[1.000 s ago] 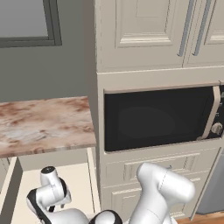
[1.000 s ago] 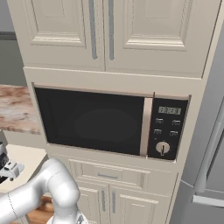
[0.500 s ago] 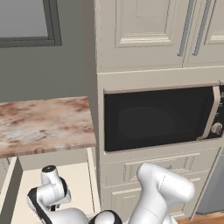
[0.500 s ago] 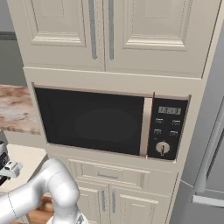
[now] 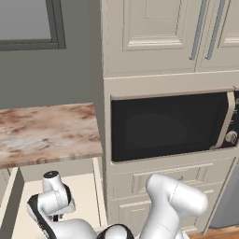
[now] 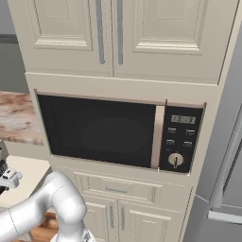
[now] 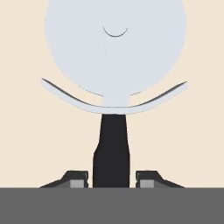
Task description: Take the pizza cutter from the drawer on the left and place it on the dining counter for cutting.
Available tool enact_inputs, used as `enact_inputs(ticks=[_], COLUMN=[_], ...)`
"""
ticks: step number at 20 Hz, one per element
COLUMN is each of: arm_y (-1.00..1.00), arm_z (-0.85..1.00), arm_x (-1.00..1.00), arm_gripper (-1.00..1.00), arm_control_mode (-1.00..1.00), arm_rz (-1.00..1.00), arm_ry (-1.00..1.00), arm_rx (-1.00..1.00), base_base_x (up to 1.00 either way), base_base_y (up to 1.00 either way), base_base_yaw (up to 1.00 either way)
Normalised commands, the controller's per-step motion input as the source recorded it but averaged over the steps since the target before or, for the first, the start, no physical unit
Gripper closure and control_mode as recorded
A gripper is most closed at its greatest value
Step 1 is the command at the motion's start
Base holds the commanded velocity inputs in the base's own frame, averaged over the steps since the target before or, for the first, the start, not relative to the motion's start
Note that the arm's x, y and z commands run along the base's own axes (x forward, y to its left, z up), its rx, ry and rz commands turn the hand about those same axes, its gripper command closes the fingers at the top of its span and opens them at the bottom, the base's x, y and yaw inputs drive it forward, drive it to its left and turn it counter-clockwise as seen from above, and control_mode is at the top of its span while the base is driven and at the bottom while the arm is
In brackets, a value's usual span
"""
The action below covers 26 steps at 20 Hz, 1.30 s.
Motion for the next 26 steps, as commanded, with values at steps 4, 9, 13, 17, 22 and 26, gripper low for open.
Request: enact_inputs(ticks=[4,9,13,17,22,26], arm_y=[0.0,-0.01,-0.01,-0.1,-0.3,-0.48], arm_z=[0.97,0.86,0.91,0.9,0.86,0.76], arm_x=[-0.36,-0.47,-0.27,-0.18,-0.18,-0.2], arm_gripper=[1.0,1.0,1.0,1.0,1.0,1.0], arm_control_mode=[-1.0,-1.0,-1.0,-1.0,-1.0,-1.0], arm_rz=[0.0,0.0,0.0,0.0,0.0,0.0], arm_ry=[0.0,0.0,0.0,0.0,0.0,0.0], arm_rx=[0.0,0.0,0.0,0.0,0.0,0.0], base_base_x=[0.0,0.0,0.0,0.0,0.0,0.0], base_base_y=[0.0,0.0,0.0,0.0,0.0,0.0], base_base_yaw=[0.0,0.0,0.0,0.0,0.0,0.0])
